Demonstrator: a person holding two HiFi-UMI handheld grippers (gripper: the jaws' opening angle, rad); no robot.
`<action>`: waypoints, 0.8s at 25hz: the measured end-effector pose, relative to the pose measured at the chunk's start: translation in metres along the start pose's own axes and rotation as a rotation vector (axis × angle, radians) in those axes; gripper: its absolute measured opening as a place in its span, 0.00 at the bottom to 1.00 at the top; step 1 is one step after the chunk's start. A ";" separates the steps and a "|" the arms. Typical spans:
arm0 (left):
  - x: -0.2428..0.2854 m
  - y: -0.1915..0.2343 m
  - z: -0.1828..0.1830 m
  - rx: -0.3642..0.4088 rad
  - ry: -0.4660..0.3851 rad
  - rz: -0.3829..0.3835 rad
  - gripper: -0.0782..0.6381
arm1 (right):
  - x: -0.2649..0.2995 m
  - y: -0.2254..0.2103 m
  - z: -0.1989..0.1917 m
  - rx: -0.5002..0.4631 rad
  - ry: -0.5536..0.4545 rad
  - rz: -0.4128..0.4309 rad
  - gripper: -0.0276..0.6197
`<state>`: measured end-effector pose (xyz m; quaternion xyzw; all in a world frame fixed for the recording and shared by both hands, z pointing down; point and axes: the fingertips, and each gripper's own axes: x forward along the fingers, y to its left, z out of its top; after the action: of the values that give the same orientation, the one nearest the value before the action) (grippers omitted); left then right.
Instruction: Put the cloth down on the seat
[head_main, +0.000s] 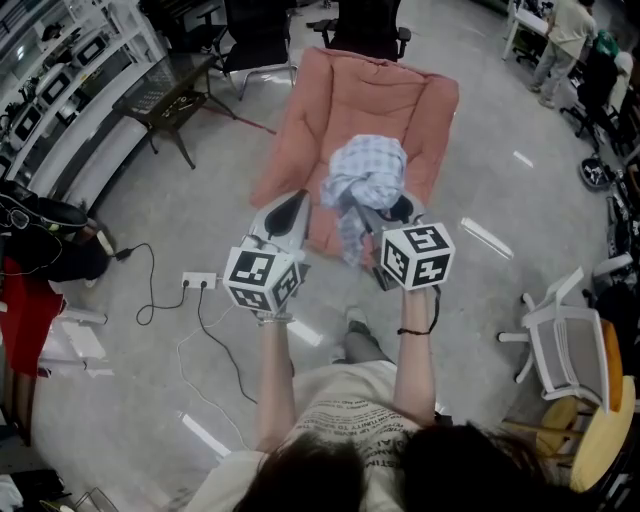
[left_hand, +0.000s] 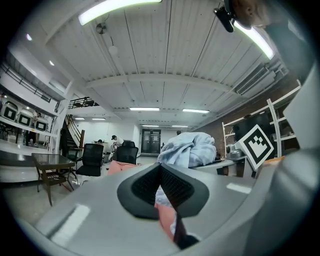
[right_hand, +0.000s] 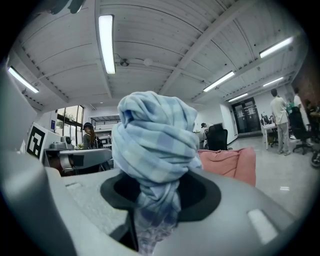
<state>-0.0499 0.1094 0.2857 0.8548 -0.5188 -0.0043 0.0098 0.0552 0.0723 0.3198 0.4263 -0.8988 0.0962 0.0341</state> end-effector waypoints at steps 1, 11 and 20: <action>0.005 0.004 0.000 -0.005 -0.001 0.007 0.10 | 0.007 -0.003 0.002 -0.002 0.005 0.008 0.35; 0.056 0.033 -0.005 -0.028 0.013 0.053 0.10 | 0.063 -0.037 0.005 0.001 0.052 0.063 0.35; 0.100 0.061 -0.018 -0.052 0.032 0.087 0.10 | 0.116 -0.067 0.000 0.012 0.099 0.106 0.35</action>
<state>-0.0577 -0.0076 0.3054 0.8308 -0.5551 -0.0037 0.0403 0.0338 -0.0573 0.3461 0.3731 -0.9167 0.1242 0.0705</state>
